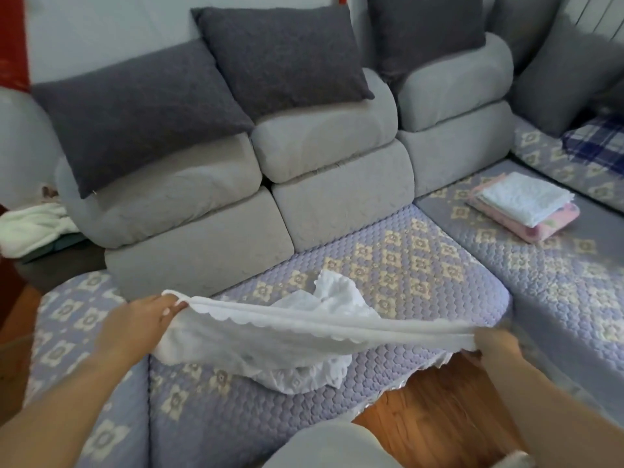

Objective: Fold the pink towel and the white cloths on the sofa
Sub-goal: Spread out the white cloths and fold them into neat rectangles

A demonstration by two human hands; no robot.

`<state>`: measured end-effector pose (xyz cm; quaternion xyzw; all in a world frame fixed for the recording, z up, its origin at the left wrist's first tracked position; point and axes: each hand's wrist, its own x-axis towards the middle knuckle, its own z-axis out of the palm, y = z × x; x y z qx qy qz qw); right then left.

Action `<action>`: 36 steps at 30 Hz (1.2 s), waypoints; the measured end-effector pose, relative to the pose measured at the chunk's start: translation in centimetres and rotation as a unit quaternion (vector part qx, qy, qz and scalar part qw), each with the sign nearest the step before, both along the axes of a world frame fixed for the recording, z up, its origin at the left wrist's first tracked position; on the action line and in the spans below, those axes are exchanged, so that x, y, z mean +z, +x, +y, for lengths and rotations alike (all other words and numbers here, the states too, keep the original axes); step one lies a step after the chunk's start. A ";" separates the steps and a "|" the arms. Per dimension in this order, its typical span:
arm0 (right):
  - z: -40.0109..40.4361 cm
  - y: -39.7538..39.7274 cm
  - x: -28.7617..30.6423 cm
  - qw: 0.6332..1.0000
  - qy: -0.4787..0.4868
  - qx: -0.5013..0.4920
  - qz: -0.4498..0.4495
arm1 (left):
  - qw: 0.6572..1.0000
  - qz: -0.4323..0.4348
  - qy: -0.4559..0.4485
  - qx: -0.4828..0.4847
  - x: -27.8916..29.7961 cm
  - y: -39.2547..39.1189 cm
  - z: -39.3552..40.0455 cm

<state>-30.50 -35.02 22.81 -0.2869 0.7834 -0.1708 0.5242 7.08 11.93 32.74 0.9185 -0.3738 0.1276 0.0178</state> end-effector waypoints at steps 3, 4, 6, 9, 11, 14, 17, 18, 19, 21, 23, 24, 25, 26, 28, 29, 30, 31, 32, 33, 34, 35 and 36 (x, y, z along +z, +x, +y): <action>-0.6 2.1 2.3 0.985 0.023 0.076 -0.155 | 0.972 0.138 -0.042 0.187 1.5 -0.2 -2.0; -1.3 3.8 5.0 0.977 -0.024 0.114 -0.177 | 0.966 0.146 -0.051 0.208 3.3 0.7 -3.0; -3.8 8.3 12.8 0.944 -0.111 0.169 -0.262 | 0.964 0.121 -0.072 0.224 9.1 3.5 -5.6; -9.2 14.5 29.4 0.853 -0.183 0.102 -0.479 | 0.961 0.023 -0.177 0.213 22.3 8.3 -9.8; -10.1 16.7 40.7 0.775 -0.271 0.126 -0.557 | 0.943 -0.045 -0.259 0.204 32.1 10.6 -11.7; -10.0 16.3 51.7 0.705 -0.364 0.095 -0.602 | 0.936 -0.125 -0.271 0.185 42.0 11.0 -12.8; -9.2 16.0 56.1 0.704 -0.412 0.095 -0.570 | 0.955 -0.090 -0.224 0.172 46.6 10.2 -12.7; -9.0 15.9 56.5 0.706 -0.430 0.085 -0.557 | 0.964 -0.079 -0.199 0.161 47.1 9.9 -12.6; -8.8 15.9 56.4 0.700 -0.446 0.050 -0.556 | 0.971 -0.071 -0.170 0.150 47.2 9.4 -12.4; -8.9 16.0 55.8 0.684 -0.450 -0.001 -0.573 | 0.970 -0.115 -0.157 0.149 46.3 8.3 -12.1; -8.9 16.2 55.0 0.687 -0.427 -0.011 -0.588 | 0.935 -0.205 -0.246 0.154 44.8 7.2 -11.8; -9.0 16.2 54.9 0.677 -0.416 -0.031 -0.607 | 0.911 -0.242 -0.297 0.152 44.3 6.4 -11.8; -9.2 16.4 55.0 0.658 -0.413 -0.055 -0.627 | 0.889 -0.257 -0.349 0.150 44.2 5.5 -11.9; -9.4 16.7 55.4 0.636 -0.426 -0.073 -0.640 | 0.870 -0.255 -0.396 0.147 44.4 5.1 -12.2; -9.6 17.4 56.4 0.623 -0.461 -0.086 -0.626 | 0.849 -0.223 -0.452 0.160 45.6 5.2 -13.0; -10.0 18.1 56.8 0.629 -0.468 -0.084 -0.614 | 0.853 -0.205 -0.448 0.173 46.2 5.7 -13.3; -10.6 18.7 57.0 0.645 -0.466 -0.078 -0.600 | 0.871 -0.186 -0.416 0.184 46.8 6.4 -13.5; -12.0 19.7 56.7 0.674 -0.457 -0.068 -0.577 | 0.901 -0.156 -0.358 0.191 47.0 7.3 -13.7; -14.0 20.8 56.0 0.707 -0.442 -0.045 -0.550 | 0.932 -0.117 -0.282 0.195 46.9 8.4 -13.7; -15.8 21.7 54.8 0.744 -0.420 -0.006 -0.520 | 0.956 -0.075 -0.201 0.201 46.5 9.6 -13.5; -17.7 22.9 53.4 0.776 -0.386 0.031 -0.498 | 0.968 -0.043 -0.130 0.212 45.8 10.9 -13.3; -18.6 23.7 51.9 0.807 -0.339 0.063 -0.480 | 0.970 -0.029 -0.078 0.226 45.0 12.4 -13.1; -18.7 24.3 50.2 0.835 -0.293 0.094 -0.457 | 0.970 -0.025 -0.052 0.236 43.9 14.0 -13.0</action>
